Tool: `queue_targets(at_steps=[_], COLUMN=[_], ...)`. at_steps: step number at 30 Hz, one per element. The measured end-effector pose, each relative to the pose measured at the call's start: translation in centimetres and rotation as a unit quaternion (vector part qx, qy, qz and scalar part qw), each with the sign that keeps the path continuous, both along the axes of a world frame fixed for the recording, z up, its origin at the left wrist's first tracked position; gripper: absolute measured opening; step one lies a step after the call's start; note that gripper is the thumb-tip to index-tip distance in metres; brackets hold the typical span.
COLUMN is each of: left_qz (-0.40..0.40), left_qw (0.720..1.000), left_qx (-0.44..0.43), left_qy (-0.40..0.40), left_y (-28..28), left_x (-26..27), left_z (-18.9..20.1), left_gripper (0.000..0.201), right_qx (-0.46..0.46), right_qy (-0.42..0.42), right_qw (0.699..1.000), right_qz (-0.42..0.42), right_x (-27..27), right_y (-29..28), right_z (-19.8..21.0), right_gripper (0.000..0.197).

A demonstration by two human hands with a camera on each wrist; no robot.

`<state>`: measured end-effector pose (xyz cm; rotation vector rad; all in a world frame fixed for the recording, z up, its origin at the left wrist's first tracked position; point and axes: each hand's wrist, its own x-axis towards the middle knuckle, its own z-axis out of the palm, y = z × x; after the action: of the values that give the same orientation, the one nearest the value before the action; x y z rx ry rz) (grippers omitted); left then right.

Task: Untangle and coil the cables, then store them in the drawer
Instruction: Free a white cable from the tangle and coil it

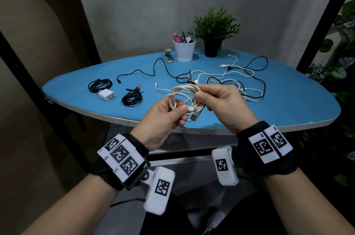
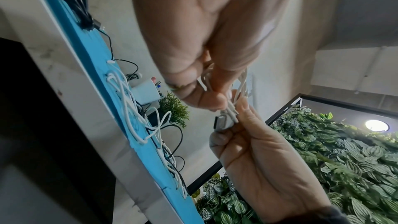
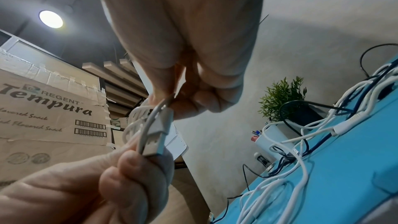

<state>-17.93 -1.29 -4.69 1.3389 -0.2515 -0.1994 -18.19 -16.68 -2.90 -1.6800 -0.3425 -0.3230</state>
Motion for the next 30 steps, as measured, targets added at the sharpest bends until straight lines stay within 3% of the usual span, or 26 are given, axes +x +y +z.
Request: queue_targets(at_steps=[7, 14, 20, 30], left_qz=[0.01, 0.101, 0.082, 0.084], left_qw=[0.999, 0.993, 0.991, 0.973], left_qx=[0.031, 0.043, 0.06, 0.158], left_qy=[-0.017, -0.051, -0.09, -0.145], left_y=[0.2, -0.4, 0.0, 0.3], left_x=[0.0, 0.2, 0.2, 0.3], left_z=[0.2, -0.2, -0.3, 0.0], left_gripper=[0.016, 0.015, 0.014, 0.005], right_qx=[-0.014, -0.024, 0.01, 0.048], right_qy=[0.011, 0.016, 0.016, 0.042], right_qw=[1.0, 0.999, 1.0, 0.997], right_qz=[0.009, 0.02, -0.017, -0.034], right_x=[-0.2, -0.1, 0.3, 0.7], right_y=[-0.1, -0.1, -0.1, 0.0], right_z=[0.1, 0.0, -0.2, -0.9], right_gripper=[0.025, 0.025, 0.019, 0.014])
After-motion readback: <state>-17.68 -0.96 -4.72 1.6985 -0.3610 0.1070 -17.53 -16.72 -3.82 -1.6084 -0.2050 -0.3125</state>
